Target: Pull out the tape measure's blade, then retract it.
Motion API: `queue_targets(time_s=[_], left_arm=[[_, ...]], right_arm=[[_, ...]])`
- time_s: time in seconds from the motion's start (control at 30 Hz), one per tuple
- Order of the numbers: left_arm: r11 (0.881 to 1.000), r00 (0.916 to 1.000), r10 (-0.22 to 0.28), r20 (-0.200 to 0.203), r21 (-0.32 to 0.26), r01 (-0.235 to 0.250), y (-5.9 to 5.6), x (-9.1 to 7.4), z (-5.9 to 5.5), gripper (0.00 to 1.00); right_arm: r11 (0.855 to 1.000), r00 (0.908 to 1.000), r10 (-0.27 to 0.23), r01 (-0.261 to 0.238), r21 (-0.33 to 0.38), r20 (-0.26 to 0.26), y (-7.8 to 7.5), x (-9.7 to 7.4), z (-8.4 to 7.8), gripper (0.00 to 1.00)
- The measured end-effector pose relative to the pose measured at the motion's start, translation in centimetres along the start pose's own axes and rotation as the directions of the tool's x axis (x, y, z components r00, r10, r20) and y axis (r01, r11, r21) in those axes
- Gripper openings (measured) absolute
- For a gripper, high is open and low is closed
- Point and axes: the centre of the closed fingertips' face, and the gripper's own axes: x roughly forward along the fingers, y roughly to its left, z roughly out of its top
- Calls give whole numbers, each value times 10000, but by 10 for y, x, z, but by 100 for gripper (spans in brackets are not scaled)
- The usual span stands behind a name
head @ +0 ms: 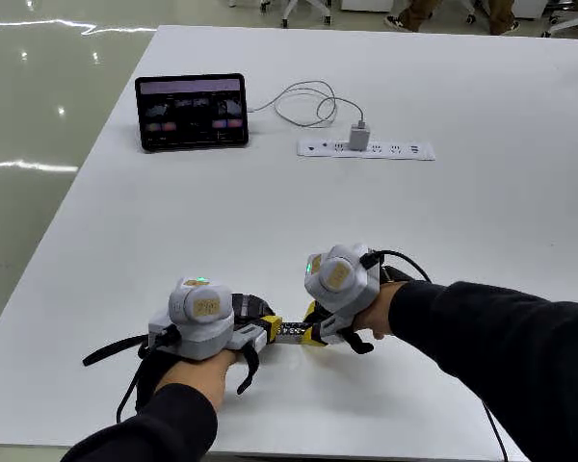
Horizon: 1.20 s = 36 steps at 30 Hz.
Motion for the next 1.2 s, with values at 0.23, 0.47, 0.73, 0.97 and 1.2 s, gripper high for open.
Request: queue_targets(time_s=[0.23,0.47,0.73,0.97,1.2], left_arm=[[10000,10000,13,1,25,-13,0,1,0,57],[10000,10000,25,33,63,-25,0,1,0,57],[10000,10000,15,31,57,-15,0,1,0,57],[10000,10000,-8,47,62,8,0,1,0,57],[10000,10000,-38,34,55,37,0,1,0,57]], right_arm=[[10000,9999,52,-51,-19,122,0,0,3,12],[9998,9995,-11,18,-214,320,0,-1,2,12],[9997,9986,-93,105,-219,530,0,-3,-2,12],[9994,9982,-143,162,-314,587,0,0,2,11],[9998,9976,-82,96,-192,692,2,7,12,11]])
